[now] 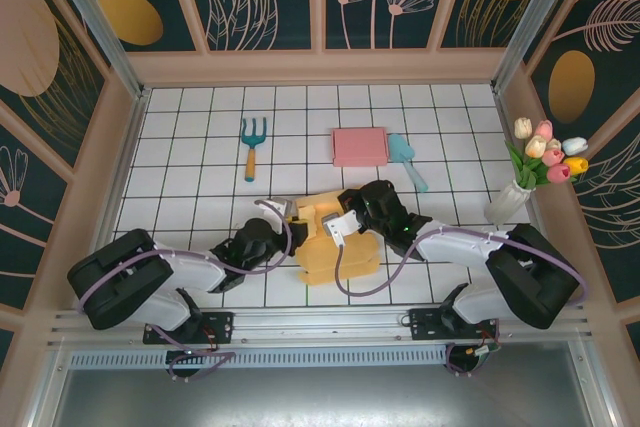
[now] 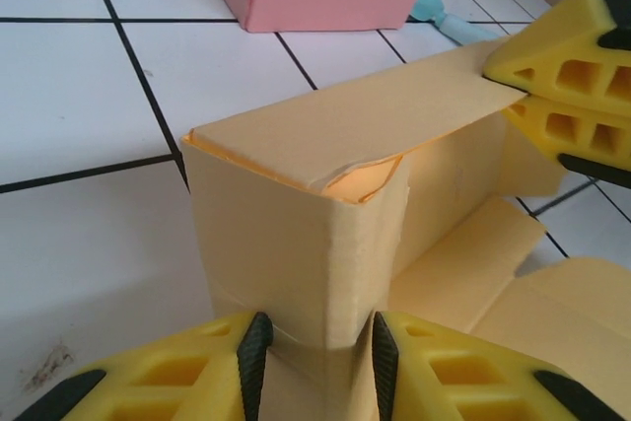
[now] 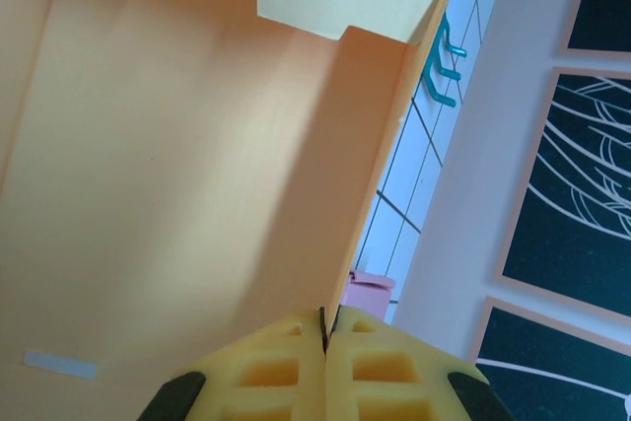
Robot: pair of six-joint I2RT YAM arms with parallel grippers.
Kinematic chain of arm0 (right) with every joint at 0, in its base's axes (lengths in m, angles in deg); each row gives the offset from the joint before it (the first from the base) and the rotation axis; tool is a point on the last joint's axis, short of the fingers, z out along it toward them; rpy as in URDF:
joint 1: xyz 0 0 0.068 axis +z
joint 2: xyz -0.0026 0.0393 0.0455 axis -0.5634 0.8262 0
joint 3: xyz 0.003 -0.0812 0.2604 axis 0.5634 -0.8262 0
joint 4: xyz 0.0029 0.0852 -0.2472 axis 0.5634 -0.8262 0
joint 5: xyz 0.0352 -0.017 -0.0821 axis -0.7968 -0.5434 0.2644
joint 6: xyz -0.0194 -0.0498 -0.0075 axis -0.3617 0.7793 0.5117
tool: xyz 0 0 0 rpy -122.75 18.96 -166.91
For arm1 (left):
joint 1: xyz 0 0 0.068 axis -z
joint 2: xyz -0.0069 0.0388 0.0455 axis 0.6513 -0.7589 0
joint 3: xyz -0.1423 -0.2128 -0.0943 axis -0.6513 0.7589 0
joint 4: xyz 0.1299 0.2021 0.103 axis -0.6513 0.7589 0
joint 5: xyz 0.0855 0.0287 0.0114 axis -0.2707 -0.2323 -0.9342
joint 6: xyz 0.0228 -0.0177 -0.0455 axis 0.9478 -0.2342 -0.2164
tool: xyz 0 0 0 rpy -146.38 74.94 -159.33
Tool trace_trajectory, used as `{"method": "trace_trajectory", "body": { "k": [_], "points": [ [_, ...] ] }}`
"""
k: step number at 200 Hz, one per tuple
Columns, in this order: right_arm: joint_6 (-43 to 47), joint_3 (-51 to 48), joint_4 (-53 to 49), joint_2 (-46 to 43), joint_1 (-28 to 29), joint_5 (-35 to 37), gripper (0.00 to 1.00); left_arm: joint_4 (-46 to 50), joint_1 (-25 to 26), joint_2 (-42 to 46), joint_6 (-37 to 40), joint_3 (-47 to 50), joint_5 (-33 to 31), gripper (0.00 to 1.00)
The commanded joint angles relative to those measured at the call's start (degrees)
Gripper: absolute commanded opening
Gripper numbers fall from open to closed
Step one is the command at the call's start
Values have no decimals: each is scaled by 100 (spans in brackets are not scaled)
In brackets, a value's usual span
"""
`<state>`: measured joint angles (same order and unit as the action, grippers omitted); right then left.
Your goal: Fold the paper box
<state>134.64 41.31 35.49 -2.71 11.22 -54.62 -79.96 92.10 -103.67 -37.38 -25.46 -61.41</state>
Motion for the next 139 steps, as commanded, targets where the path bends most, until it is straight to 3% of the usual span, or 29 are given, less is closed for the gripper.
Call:
{"method": "trace_trajectory", "body": {
  "k": [1, 64, 86, 114, 139],
  "points": [
    [25, -80, -791, 170, 146, -329, 0, 12, 63, -228, -52, -337, -395, 36],
    [25, -89, -798, 119, 177, -303, 0, 515, 84, -766, -144, -825, -1655, 36],
    [16, -97, -798, 99, 187, -272, 0, 816, 103, -1032, -152, -957, -2385, 31],
    [23, -106, -798, 51, 192, -182, 0, 1771, 121, -1369, -371, -1281, -3738, 16],
    [23, -96, -809, 2, 208, -102, 0, 2592, 129, -1503, -582, -1525, -4626, 13]
  ]
}}
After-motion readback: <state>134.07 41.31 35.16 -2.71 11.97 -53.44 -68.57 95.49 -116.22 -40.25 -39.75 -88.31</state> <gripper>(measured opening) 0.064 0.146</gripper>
